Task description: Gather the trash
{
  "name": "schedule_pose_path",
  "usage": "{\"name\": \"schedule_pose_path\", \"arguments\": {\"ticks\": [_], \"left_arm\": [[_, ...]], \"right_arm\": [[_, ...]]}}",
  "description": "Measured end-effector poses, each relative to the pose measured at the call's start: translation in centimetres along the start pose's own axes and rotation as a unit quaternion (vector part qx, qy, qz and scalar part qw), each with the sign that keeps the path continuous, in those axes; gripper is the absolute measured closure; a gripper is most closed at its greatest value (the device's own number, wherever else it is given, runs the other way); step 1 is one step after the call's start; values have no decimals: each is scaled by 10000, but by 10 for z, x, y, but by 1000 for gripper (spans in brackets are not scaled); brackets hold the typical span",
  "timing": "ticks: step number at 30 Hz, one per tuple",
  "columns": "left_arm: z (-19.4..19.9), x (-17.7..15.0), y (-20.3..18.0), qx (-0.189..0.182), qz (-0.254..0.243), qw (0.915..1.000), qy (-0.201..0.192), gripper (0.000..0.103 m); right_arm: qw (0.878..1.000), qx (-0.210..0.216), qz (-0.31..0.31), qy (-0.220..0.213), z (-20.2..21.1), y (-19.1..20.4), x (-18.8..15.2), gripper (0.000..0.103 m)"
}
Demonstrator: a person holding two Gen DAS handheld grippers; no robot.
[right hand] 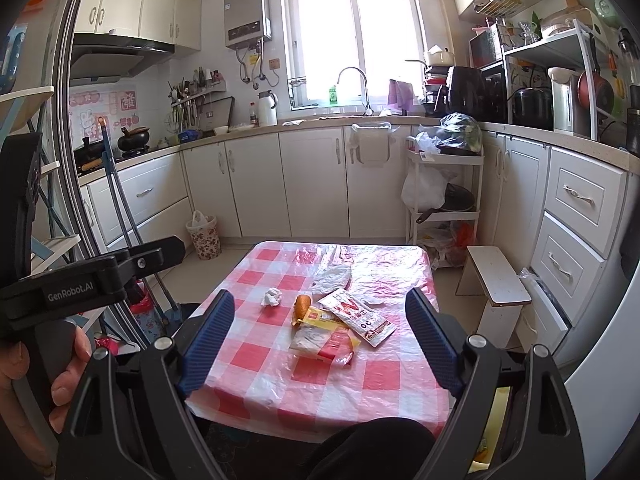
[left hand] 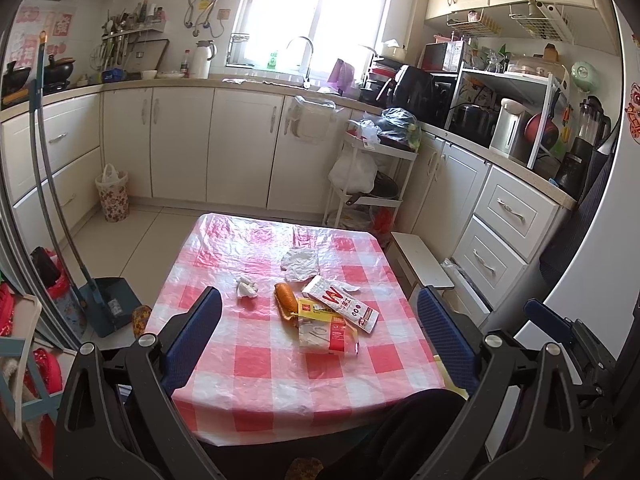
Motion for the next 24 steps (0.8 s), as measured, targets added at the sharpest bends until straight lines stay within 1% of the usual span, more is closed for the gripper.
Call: {"name": "schedule_pose_path", "arguments": {"ticks": [24], "left_arm": [[0,0,1,0,8,10000,-1,8]], "right_arm": [[10000,8,-10,-5,0,1,0,19]]}}
Point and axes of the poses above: each gripper's, at about its wrist camera, not at the fingertips, and z roughly against the way its jaws point, y to its left, x to its top, the point moved 6 cm from there along -z, roughly the way its jaws point, and after that the axes turned 2 degrees about z, right-handed, at the moved point
